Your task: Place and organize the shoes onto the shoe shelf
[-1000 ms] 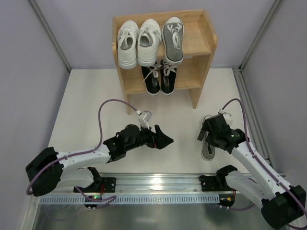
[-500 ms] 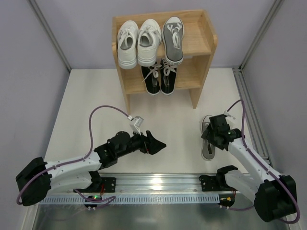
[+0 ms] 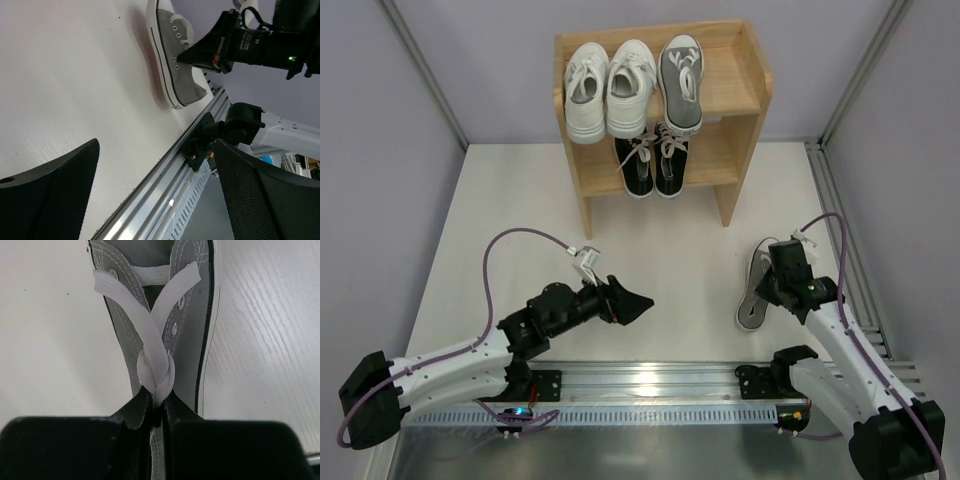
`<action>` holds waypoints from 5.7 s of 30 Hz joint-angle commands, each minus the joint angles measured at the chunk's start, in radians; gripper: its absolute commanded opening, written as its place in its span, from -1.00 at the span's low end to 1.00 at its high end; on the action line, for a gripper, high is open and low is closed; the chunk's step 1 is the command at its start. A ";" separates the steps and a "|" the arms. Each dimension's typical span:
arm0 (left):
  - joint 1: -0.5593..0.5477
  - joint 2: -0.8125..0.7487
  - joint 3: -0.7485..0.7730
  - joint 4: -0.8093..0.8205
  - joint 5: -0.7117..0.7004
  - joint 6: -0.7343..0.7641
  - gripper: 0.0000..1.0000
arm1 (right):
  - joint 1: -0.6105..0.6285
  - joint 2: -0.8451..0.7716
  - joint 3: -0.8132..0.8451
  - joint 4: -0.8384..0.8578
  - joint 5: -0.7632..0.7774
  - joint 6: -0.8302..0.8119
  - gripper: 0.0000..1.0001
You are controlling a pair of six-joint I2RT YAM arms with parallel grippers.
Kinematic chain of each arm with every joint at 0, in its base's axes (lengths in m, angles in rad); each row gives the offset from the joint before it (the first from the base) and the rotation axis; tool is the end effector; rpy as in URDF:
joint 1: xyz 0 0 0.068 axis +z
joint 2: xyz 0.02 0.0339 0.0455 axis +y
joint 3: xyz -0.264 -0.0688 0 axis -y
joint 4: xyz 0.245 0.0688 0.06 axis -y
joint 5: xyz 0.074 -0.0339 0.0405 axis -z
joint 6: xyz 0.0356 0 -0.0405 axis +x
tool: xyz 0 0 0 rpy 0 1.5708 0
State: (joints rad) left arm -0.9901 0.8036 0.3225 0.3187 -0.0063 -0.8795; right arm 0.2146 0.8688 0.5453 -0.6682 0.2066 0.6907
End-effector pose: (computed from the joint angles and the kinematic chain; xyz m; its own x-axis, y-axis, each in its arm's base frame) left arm 0.1043 -0.1586 0.2256 -0.6980 -0.3405 -0.6299 0.4625 0.4572 -0.7596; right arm 0.1583 0.0270 0.2030 -0.6932 0.4871 -0.5312 0.4449 0.8691 0.2163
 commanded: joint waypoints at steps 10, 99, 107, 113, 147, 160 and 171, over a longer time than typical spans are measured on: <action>-0.004 -0.093 -0.007 -0.089 -0.041 0.014 0.85 | 0.000 -0.217 0.585 -0.107 0.154 -0.270 -0.92; -0.004 -0.389 0.001 -0.382 -0.150 0.022 0.84 | 0.218 0.433 1.402 0.212 0.201 -0.428 0.46; -0.004 -0.354 -0.008 -0.349 -0.136 0.014 0.83 | 0.212 0.202 1.014 0.350 0.104 -0.321 0.90; -0.004 -0.362 -0.014 -0.346 -0.133 0.002 0.83 | 0.117 -0.029 0.626 0.677 -0.090 0.044 1.00; -0.004 -0.466 -0.016 -0.428 -0.161 -0.004 0.82 | -0.096 0.354 0.461 1.480 -0.444 1.030 -0.30; -0.005 -0.495 -0.025 -0.445 -0.167 -0.010 0.81 | -0.098 0.242 0.553 1.253 -0.378 0.768 -0.92; -0.004 -0.465 -0.017 -0.423 -0.158 -0.012 0.81 | -0.098 0.255 0.628 1.099 -0.372 0.632 -0.92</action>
State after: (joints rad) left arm -0.9928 0.3321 0.3042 -0.1280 -0.1581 -0.8867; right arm 0.1230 1.1107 1.0946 0.3397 -0.1852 1.3735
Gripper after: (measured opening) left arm 0.906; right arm 0.150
